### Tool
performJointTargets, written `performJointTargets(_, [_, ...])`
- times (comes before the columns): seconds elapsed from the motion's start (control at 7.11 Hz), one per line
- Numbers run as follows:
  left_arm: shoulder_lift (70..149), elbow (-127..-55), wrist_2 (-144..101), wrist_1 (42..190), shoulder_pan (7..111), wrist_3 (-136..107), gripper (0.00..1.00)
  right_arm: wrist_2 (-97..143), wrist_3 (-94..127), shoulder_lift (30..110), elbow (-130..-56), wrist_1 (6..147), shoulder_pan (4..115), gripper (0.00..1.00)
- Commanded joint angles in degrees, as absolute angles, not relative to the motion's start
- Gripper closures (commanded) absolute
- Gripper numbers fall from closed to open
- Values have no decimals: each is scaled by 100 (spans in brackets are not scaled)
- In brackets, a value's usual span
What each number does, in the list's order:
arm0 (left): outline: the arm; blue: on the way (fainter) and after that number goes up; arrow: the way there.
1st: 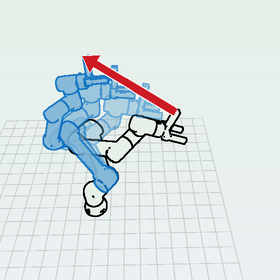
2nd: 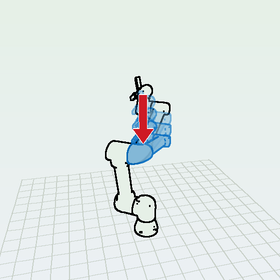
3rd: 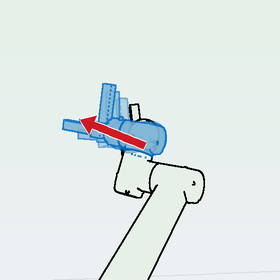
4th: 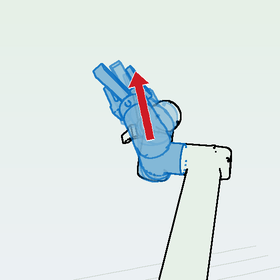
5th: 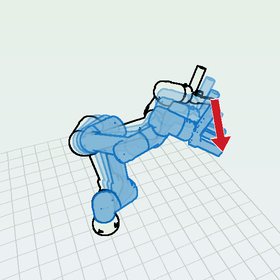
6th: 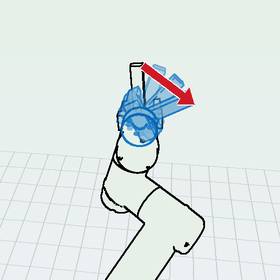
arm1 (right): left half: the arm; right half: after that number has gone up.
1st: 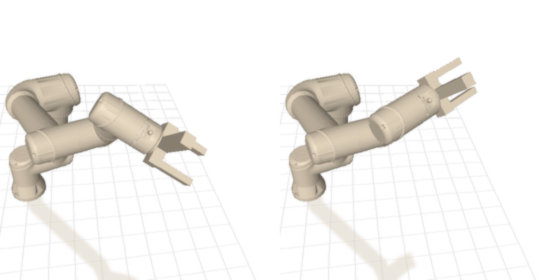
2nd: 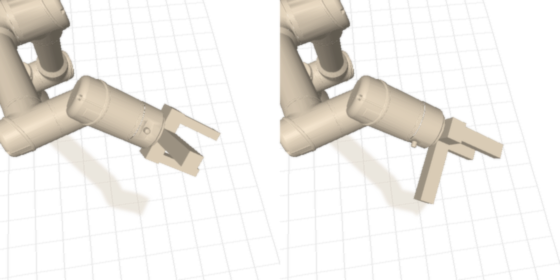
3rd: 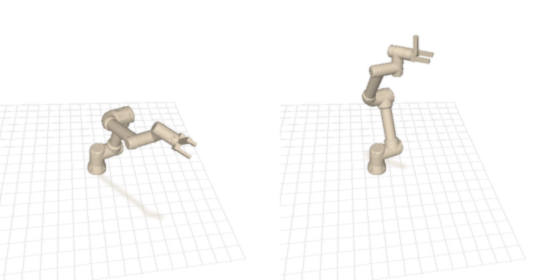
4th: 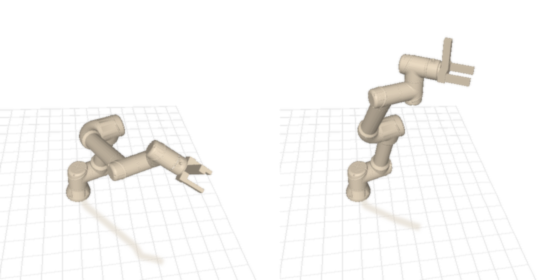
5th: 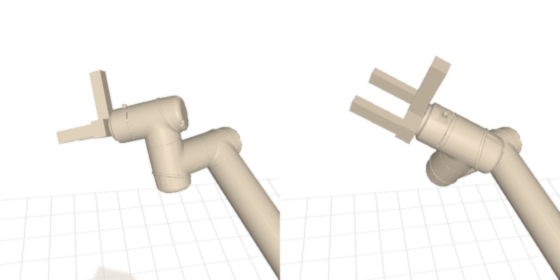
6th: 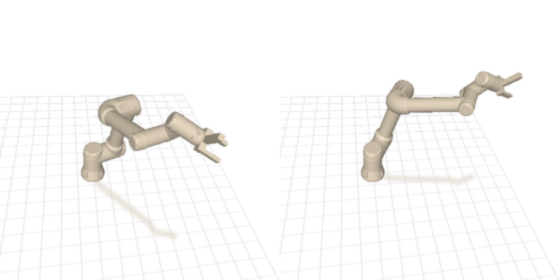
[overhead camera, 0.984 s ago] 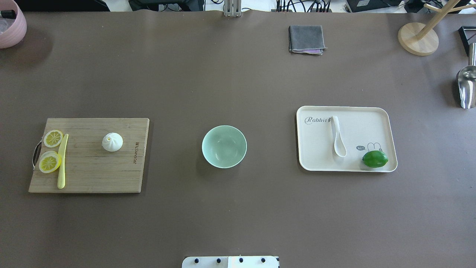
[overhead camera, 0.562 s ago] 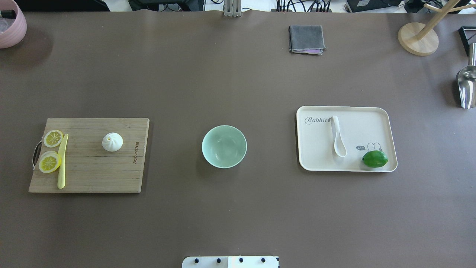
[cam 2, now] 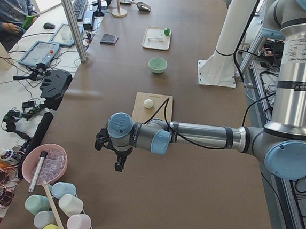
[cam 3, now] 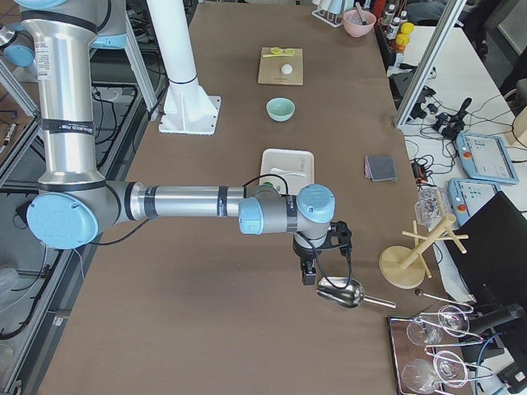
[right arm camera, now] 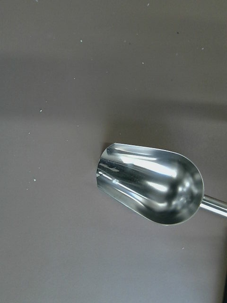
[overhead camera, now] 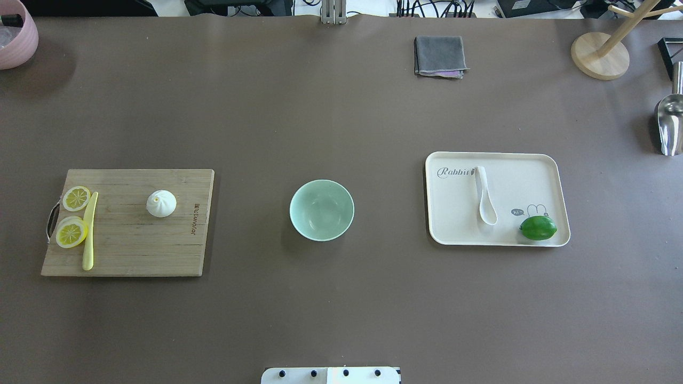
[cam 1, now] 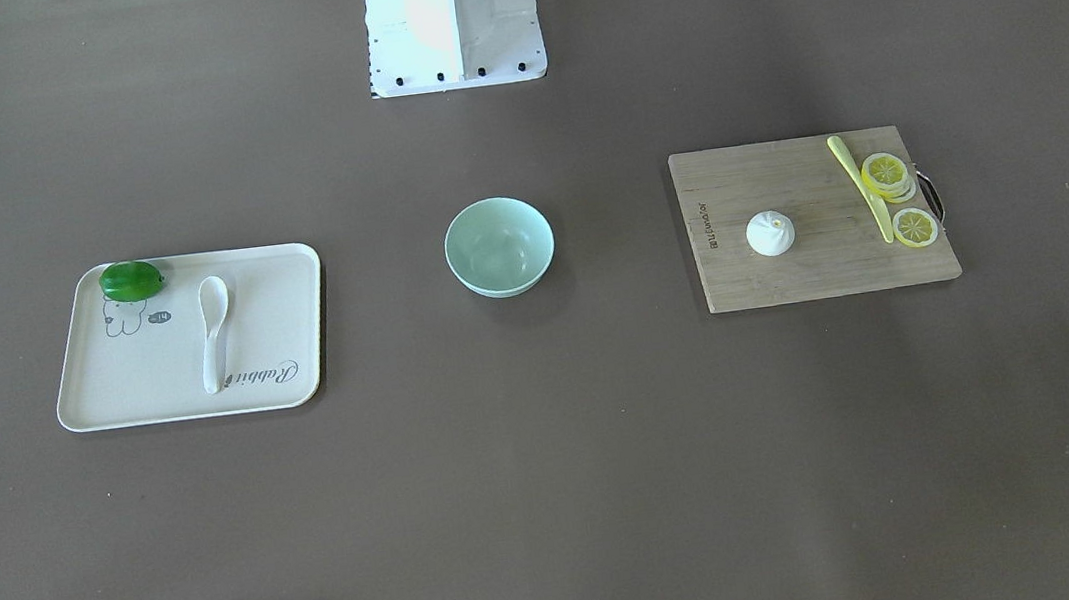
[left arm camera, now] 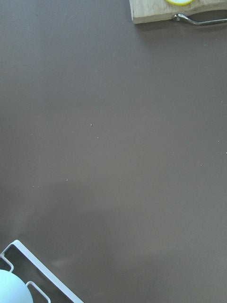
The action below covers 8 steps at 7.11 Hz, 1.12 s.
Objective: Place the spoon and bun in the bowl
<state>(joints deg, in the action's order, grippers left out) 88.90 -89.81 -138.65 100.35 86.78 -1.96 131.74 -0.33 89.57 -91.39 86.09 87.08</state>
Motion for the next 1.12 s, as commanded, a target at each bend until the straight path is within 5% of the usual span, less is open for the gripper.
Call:
performJointTargets(0.0, [8903, -9009, -13948, 10046, 8666, -202, 2, 13175, -61, 9017, -8975, 8011, 8631, 0])
performJointTargets(0.98, [8903, -9123, -13966, 10265, 8666, -159, 2, 13245, -27, 9132, -8833, 7612, 8543, 0])
